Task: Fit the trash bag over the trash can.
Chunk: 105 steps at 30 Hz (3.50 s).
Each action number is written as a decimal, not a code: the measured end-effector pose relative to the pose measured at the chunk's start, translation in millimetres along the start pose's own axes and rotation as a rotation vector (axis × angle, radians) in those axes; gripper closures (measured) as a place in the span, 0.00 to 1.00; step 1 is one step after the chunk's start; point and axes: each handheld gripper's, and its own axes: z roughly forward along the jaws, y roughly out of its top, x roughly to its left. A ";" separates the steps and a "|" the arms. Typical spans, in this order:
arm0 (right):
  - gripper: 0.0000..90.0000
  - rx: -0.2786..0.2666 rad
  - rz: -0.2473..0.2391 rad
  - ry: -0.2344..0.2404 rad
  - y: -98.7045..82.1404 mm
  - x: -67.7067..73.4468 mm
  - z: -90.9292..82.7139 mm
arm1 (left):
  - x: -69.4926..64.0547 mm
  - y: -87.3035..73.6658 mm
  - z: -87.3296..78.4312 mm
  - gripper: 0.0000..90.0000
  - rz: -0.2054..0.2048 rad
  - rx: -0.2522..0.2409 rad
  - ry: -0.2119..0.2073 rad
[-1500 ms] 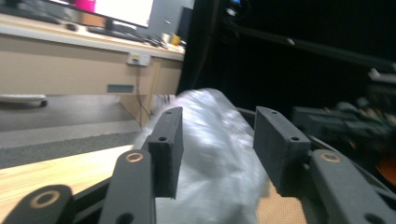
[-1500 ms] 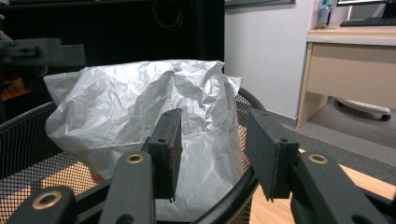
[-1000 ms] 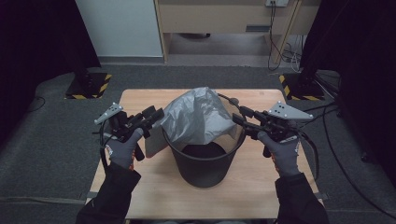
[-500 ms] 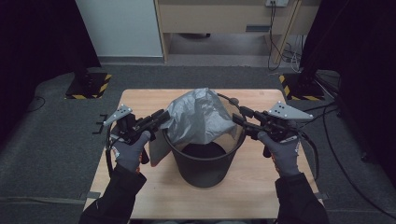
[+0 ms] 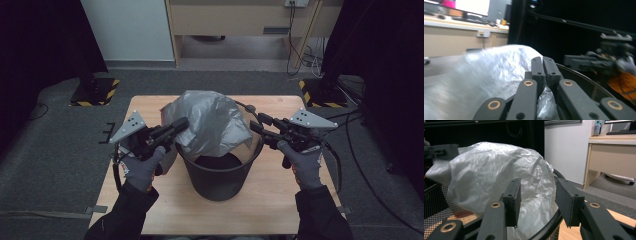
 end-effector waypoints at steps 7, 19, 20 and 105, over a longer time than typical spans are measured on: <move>0.62 0.003 -0.003 0.004 0.1 1.4 0.2 | -13.6 -10.7 12.0 0.98 0.067 0.095 0.004; 0.61 0.013 -0.007 0.006 -1.4 2.3 2.0 | -9.5 -20.1 18.2 0.93 0.019 0.150 -0.006; 0.61 0.014 -0.010 0.004 -1.4 2.2 1.9 | -8.2 -17.7 17.1 0.90 -0.005 0.131 -0.020; 0.58 0.020 -0.003 0.003 -2.3 2.4 3.0 | 72.8 -13.3 -25.1 0.42 -0.179 -0.022 0.274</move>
